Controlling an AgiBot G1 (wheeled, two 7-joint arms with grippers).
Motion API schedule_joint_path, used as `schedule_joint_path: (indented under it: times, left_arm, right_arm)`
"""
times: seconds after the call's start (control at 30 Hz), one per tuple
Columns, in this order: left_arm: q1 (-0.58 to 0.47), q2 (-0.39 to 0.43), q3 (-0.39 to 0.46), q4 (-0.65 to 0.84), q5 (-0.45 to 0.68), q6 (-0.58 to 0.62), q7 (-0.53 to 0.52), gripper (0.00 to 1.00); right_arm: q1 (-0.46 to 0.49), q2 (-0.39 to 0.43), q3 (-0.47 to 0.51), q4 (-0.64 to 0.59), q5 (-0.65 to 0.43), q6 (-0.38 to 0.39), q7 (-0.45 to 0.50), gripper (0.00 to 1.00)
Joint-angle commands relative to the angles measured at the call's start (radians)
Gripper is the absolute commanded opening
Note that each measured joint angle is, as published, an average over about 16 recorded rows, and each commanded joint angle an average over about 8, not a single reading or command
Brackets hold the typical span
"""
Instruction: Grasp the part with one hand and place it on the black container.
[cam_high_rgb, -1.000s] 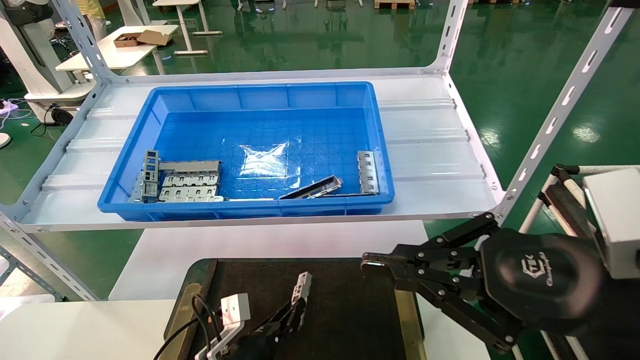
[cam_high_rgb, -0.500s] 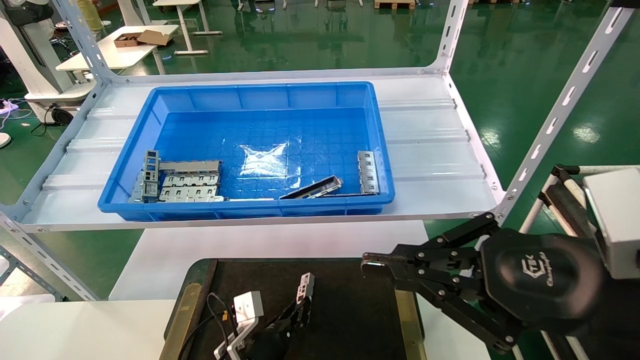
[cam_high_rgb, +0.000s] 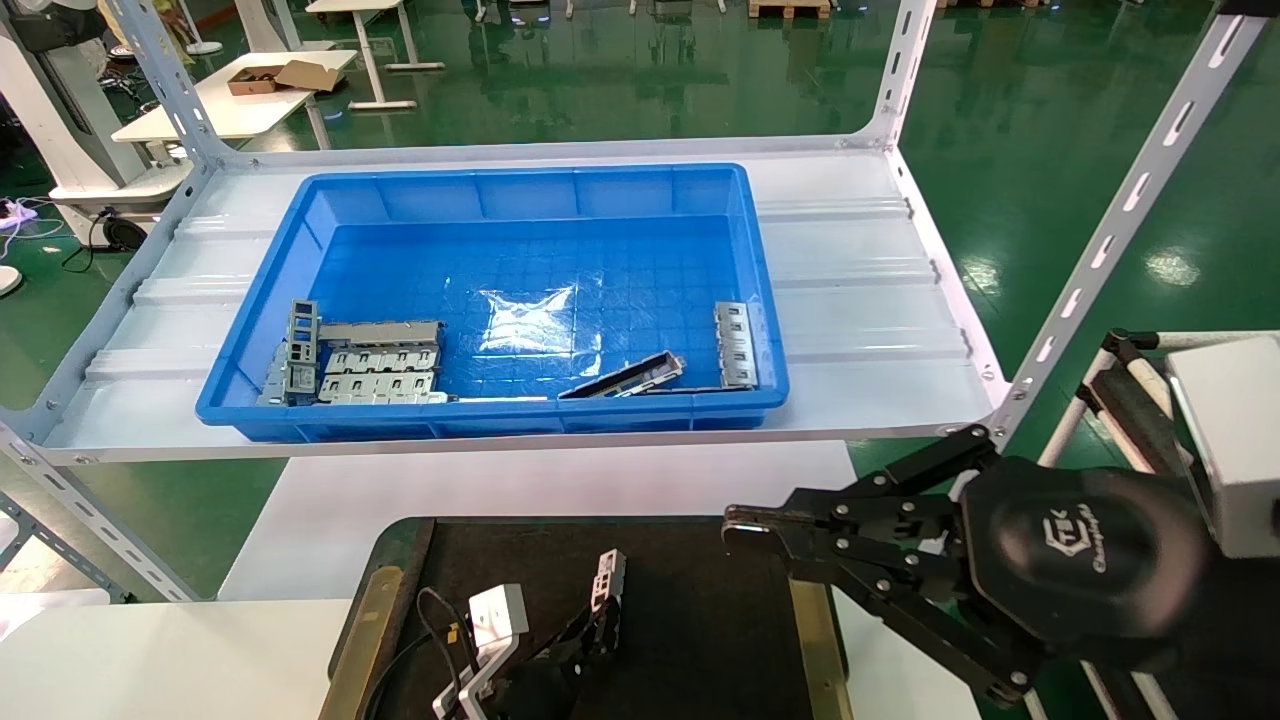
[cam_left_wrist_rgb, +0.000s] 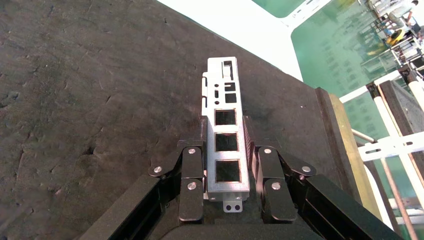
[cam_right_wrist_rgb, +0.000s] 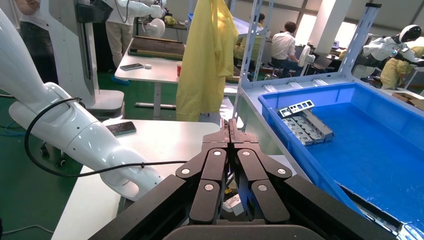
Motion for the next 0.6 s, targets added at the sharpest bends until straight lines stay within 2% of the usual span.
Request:
schedule_joint_path:
  times: [0.03, 0.6]
  left_arm:
    - [-0.002, 0.000, 0.008, 0.002, -0.009, -0.005, -0.004, 1.00]
    - [-0.017, -0.041, 0.067, -0.071, -0.089, -0.031, -0.020, 1.00]
  right_arm:
    - [0.000, 0.000, 0.000, 0.000, 0.000, 0.000, 0.000, 1.00]
    - [0.000, 0.000, 0.000, 0.000, 0.000, 0.000, 0.000, 1.00]
